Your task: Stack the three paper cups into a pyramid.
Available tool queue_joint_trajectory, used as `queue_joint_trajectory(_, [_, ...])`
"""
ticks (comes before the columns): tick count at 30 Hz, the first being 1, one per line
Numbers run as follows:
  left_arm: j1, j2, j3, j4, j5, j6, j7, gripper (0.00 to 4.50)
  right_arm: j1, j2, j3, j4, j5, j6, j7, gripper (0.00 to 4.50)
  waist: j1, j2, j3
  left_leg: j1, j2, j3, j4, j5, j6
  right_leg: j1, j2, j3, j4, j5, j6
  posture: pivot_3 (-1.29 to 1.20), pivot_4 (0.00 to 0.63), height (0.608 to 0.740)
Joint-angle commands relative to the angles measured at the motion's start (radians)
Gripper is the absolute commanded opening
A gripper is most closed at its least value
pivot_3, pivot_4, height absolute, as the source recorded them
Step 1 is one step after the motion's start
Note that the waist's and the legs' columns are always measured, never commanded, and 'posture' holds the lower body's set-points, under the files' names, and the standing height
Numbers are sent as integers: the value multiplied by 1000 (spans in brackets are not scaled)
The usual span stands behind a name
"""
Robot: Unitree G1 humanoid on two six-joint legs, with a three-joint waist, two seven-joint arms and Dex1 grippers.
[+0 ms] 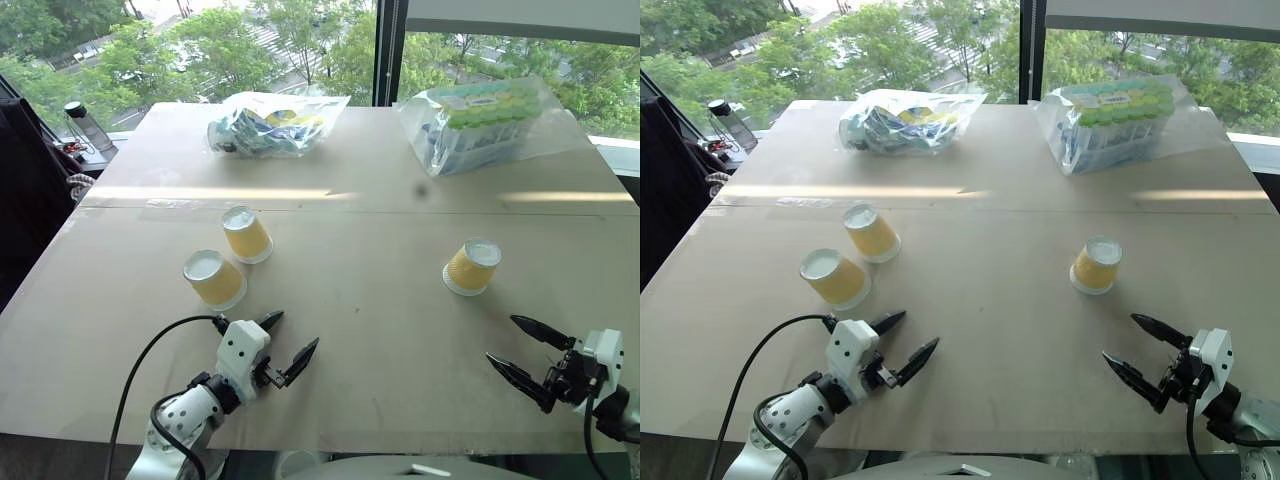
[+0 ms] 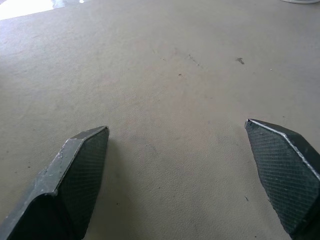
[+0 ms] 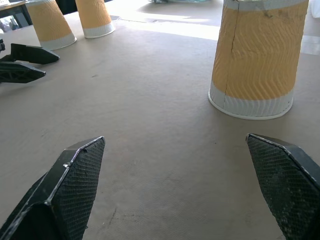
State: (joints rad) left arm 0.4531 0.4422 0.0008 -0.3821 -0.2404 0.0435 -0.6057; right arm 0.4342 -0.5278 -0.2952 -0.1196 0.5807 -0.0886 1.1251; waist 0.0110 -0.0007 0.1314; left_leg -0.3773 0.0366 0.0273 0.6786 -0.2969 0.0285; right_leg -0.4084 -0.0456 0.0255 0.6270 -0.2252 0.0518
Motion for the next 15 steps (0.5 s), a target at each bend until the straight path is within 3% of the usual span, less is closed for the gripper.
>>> queue_joint_trajectory(1, [46, -11, 5, 28, 14, -51, 3, 4473, -12, -15, -28, -30, 24, -3, 10, 4500, 0, 0, 0, 0, 0, 0, 0, 0, 0, 0, 0, 0, 0, 0, 0, 0, 150, 740])
queue_joint_trajectory(7, [78, -40, 3, 101, 42, -183, 8, 4473, -30, -33, -26, -28, 27, 11, 13, 4500, -2, -1, 0, 0, 0, 2, 0, 0, 0, -1, 0, 1, 0, 0, 0, 0, 150, 740])
queue_joint_trajectory(15, [65, -37, 21, 74, 12, -133, 33, 4473, -48, -30, -13, -13, 25, 10, 28, 4500, -1, -1, 0, 0, 0, 5, -1, 0, 0, -1, 0, 1, 0, 0, 0, 0, 150, 740])
